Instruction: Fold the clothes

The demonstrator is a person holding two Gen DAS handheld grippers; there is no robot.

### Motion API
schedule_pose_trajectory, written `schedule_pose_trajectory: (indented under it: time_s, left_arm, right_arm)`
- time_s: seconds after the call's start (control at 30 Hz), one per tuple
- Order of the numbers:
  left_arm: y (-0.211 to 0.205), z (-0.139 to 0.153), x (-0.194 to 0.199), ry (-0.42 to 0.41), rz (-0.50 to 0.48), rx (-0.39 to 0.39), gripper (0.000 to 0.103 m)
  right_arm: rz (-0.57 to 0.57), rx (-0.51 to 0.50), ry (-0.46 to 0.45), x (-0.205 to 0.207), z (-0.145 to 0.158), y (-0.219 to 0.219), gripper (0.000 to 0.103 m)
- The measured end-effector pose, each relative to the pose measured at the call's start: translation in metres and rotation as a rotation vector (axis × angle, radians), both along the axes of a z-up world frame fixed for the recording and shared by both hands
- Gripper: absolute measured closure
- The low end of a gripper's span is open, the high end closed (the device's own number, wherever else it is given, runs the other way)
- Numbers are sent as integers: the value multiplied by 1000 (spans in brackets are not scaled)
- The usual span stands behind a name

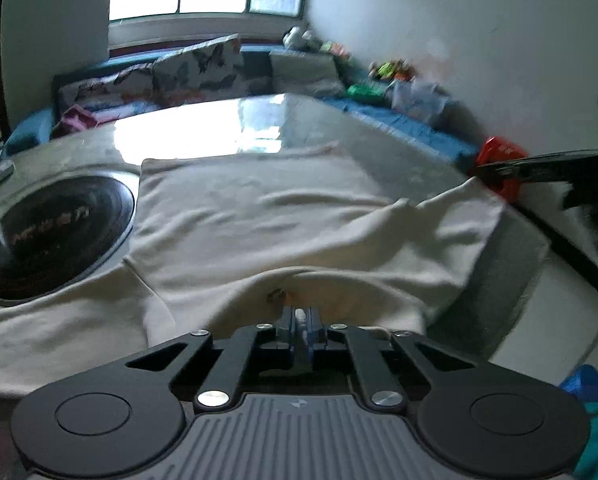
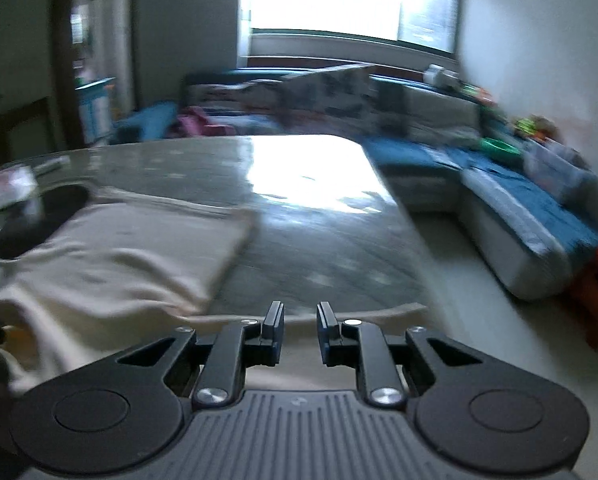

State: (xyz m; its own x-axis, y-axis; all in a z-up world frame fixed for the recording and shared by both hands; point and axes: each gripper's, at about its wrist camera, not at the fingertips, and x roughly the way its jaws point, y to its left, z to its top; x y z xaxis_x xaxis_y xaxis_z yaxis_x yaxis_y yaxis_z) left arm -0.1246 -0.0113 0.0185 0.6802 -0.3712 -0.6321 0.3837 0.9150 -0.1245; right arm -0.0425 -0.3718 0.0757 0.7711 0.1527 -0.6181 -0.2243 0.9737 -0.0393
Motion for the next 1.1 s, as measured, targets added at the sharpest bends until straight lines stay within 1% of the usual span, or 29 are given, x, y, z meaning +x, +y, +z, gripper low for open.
schedule_pose_trajectory:
  time_s: [0.07, 0.17, 0.23, 0.3, 0.37, 0.4, 0.43, 0.47, 0.5, 0.6, 0.7, 0.77, 0.8, 0.83, 0.9, 0.97, 1.03, 1.07, 1.1]
  left_arm:
    - [7, 7, -14, -19, -14, -20, 97]
    - [19, 10, -32, -27, -53, -52, 98]
    - [22, 11, -38, -37, -75, -40, 97]
    - [23, 13, -37, -52, -56, -15, 96]
    - [22, 15, -35, -72, -40, 8, 93]
    - [20, 15, -31, -82, -44, 13, 87]
    - [17, 13, -27, -90, -51, 18, 76]
    - [14, 12, -23, -97, -59, 22, 68]
    - [11, 9, -20, -96, -71, 28, 58]
    - [1, -2, -10, -78, -113, 50, 56]
    - [-7, -15, -2, -46, -135, 82, 59]
    - [-8, -21, 1, -27, -145, 94, 72]
    - [-8, -23, 2, -21, -145, 98, 88]
    - [-8, -25, 2, -15, -143, 102, 94]
    - [-4, -24, 2, -15, -140, 87, 99]
    - [-1, -19, 0, -31, -149, 64, 100]
    - [2, -14, -5, -48, -169, 54, 101]
    - [3, -13, -6, -45, -175, 54, 101]
    - [4, -14, -6, -35, -180, 54, 101]
  right_arm:
    - [76, -7, -9, -3, 5, 20, 86]
    - [186, 3, 1, -4, 8, 50, 86]
    - [258, 10, 19, -6, 6, 69, 86]
    - [321, 11, 43, -8, 2, 88, 86]
    - [384, 10, 70, -11, -4, 105, 86]
    - [407, 7, 79, -12, -6, 112, 86]
    - [430, 2, 90, -14, -9, 119, 86]
    - [455, -3, 102, -17, -13, 126, 86]
    - [477, -5, 116, -22, -17, 130, 85]
    - [522, -16, 143, -32, -23, 136, 83]
    - [566, -29, 166, -40, -29, 142, 80]
    - [574, -33, 184, -41, -33, 144, 79]
    - [576, -34, 192, -41, -36, 145, 79]
    - [577, -38, 197, -41, -39, 145, 79]
    - [573, -61, 200, -42, -43, 147, 80]
    - [575, -77, 199, -42, -45, 148, 81]
    - [594, -87, 201, -44, -43, 148, 93]
    - [606, -89, 207, -44, -42, 147, 93]
    - [618, -87, 215, -45, -41, 146, 96]
